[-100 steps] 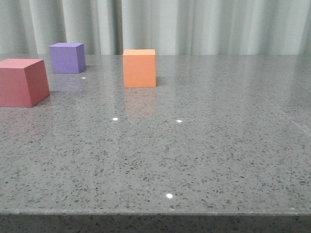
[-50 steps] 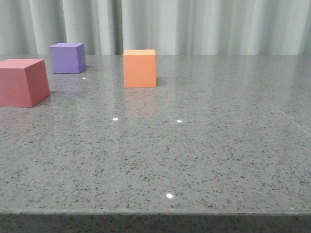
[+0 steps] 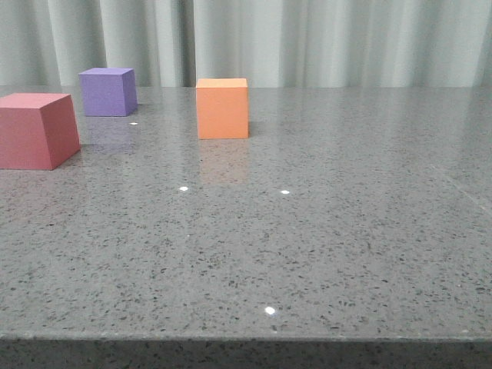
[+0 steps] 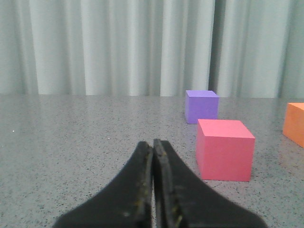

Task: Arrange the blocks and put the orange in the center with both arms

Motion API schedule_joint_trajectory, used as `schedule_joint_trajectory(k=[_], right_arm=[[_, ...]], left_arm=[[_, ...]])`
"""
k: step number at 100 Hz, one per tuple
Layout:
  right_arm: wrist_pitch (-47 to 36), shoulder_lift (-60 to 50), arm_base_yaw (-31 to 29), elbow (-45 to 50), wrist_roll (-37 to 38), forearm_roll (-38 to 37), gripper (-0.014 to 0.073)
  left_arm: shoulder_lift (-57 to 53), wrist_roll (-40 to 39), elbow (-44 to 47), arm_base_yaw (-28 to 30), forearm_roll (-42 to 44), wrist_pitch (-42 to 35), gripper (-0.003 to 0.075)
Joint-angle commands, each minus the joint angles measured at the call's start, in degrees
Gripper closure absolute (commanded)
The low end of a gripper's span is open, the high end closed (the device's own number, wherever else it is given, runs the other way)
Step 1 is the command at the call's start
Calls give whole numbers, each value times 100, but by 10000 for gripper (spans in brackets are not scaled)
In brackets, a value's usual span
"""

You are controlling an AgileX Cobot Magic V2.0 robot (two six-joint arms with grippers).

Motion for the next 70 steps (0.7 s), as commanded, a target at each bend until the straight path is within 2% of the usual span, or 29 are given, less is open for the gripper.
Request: schedule_joint_trajectory(k=[1,3,4,10,14,61,70], right_arm=[[-597,20,-34,-134,-10,-83,365],[-602,20,-34,-134,-10,-83,435],[-602,20,-34,-134,-10,-83,435],[-602,20,-34,-134,-10,-83,601],[-602,20,-34,-134,-10,-83,669],[-602,20,-34,-134,-10,-75,660],[-602,20,-34,-134,-10,-75,660]], left_arm=[[-178,-10,249,11,0,-429,739],[-178,-10,249,11,0,-429,739],[-178,-10,249,11,0,-429,739],[-178,-10,249,11,0,-429,739],[-178,-10,249,11,0,-429,739],[-178,-10,249,11,0,-429,739],[-178,-10,249,11,12,-632,739]])
